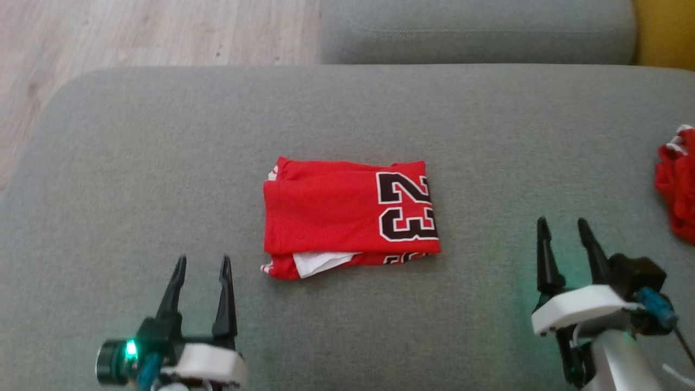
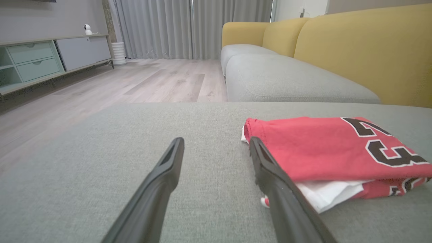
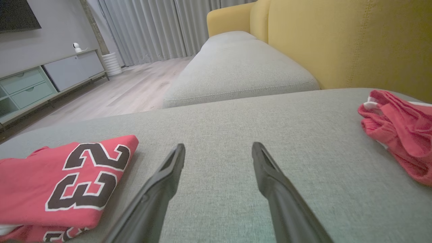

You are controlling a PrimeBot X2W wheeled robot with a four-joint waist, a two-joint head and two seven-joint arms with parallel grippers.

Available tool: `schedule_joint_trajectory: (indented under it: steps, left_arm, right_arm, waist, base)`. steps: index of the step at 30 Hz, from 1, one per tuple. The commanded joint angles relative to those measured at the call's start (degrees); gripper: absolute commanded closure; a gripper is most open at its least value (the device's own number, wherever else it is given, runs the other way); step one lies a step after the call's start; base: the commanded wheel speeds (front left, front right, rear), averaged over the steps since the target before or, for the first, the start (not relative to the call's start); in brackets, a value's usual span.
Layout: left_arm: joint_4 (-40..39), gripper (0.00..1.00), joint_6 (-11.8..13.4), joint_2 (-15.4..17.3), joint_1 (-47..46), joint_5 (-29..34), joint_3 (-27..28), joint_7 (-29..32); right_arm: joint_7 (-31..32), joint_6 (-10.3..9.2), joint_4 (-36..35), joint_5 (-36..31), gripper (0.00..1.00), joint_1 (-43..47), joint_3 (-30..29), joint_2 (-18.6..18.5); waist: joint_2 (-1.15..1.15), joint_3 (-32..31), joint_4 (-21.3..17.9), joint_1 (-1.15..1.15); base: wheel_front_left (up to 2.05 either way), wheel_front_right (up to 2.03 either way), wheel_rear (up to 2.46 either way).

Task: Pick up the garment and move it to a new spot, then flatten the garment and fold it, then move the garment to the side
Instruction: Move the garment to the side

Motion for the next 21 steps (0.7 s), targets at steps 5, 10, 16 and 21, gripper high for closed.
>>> schedule_joint_trajectory:
  steps: [5, 10, 16, 21]
  left_arm:
    - [-1.2, 0.0, 0.7, 0.2, 1.6, 0.1, 2.9, -0.3]
    - [-1.3, 0.0, 0.4, 0.2, 1.3, -0.2, 2.4, -0.3]
    - [-1.8, 0.0, -0.5, 0.2, -0.4, -0.7, 0.3, -0.3]
    - [-2.4, 0.0, -1.2, 0.2, -1.7, -1.2, -2.2, -0.3]
  right_arm:
    - [-0.4, 0.37, -1.5, 0.3, 0.0, 0.8, 3.4, 0.0]
    - [-0.4, 0.37, -1.3, 0.7, 0.0, 0.6, 3.8, 0.0]
    - [-0.4, 0.37, 0.7, 2.7, 0.0, -2.1, 7.0, 0.0]
    - [-0.4, 0.37, 4.4, 5.0, 0.0, -7.3, 9.7, 0.0]
  waist:
    - [0.0, -1.5, -1.6, 0.0]
    - [0.0, -0.8, -0.8, 0.0]
    - [0.0, 1.2, 2.2, 0.0]
    - [0.0, 3.1, 6.4, 0.0]
  base:
    - [0.0, 0.0, 0.0]
    - [0.0, 0.0, 0.0]
    - [0.0, 0.0, 0.0]
    - [0.0, 0.0, 0.0]
